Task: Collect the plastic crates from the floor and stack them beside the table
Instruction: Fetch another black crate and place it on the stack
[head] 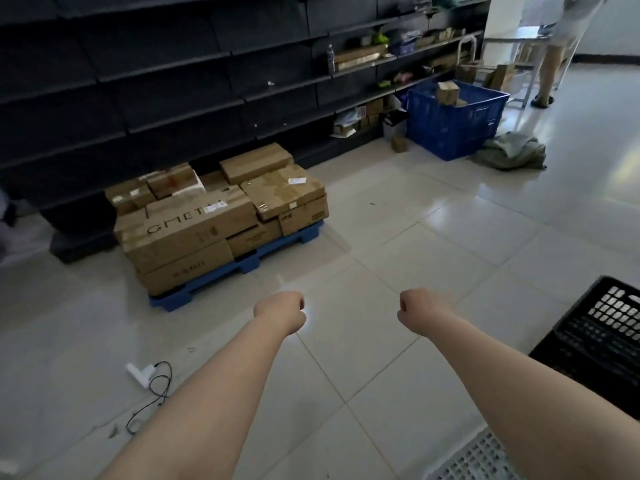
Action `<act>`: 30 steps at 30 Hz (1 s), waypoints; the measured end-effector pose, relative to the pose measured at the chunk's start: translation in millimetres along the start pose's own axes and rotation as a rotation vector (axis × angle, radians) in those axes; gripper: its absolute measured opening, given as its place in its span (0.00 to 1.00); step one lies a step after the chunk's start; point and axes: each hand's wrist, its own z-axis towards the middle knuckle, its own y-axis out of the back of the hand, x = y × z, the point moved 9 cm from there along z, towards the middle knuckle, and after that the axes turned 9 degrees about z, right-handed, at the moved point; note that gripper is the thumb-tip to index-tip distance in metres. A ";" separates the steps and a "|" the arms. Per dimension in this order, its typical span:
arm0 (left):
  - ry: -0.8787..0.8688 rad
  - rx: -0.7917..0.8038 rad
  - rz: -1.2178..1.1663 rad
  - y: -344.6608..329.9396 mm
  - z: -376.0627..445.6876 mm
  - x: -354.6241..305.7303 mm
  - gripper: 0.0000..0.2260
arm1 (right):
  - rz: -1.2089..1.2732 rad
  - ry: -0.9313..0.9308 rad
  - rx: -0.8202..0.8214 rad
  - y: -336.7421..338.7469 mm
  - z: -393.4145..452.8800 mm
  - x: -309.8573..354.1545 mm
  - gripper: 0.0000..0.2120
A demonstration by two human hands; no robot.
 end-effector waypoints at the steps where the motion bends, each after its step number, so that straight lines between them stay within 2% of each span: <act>1: 0.002 0.001 -0.005 4.9 19.8 4.1 0.16 | 0.013 -0.004 0.007 2.0 20.9 6.5 0.12; 8: -0.103 -0.081 0.112 58.3 141.8 -11.2 0.13 | 0.026 -0.019 -0.008 32.8 128.0 36.7 0.10; 10: -0.150 -0.099 0.136 75.9 183.9 -22.5 0.12 | 0.031 -0.050 -0.023 48.0 158.6 39.3 0.10; 14: -0.283 -0.124 0.189 108.0 265.7 -59.0 0.11 | -0.034 -0.139 -0.043 78.6 212.7 30.4 0.03; 15: -0.319 -0.135 0.209 116.4 282.7 -71.4 0.11 | -0.045 -0.168 -0.045 85.9 224.8 24.3 0.04; 18: -0.423 -0.152 0.286 136.0 325.6 -117.4 0.11 | -0.050 -0.241 -0.063 106.4 256.7 -0.7 0.03; 20: -0.486 -0.143 0.318 146.7 349.4 -153.4 0.12 | -0.059 -0.284 -0.077 119.5 275.5 -20.2 0.10; 21: -0.515 -0.136 0.325 151.5 362.0 -173.4 0.12 | -0.053 -0.300 -0.081 124.0 286.2 -32.1 0.10; 24: -0.579 -0.141 0.337 170.6 400.1 -238.1 0.13 | -0.044 -0.327 -0.125 148.0 318.1 -70.2 0.03; 28: -0.628 -0.219 0.373 212.6 442.5 -334.7 0.14 | -0.031 -0.384 -0.230 203.7 362.8 -141.8 0.12; 30: -0.657 -0.246 0.375 234.6 458.1 -386.6 0.14 | -0.037 -0.409 -0.269 236.2 378.2 -181.6 0.13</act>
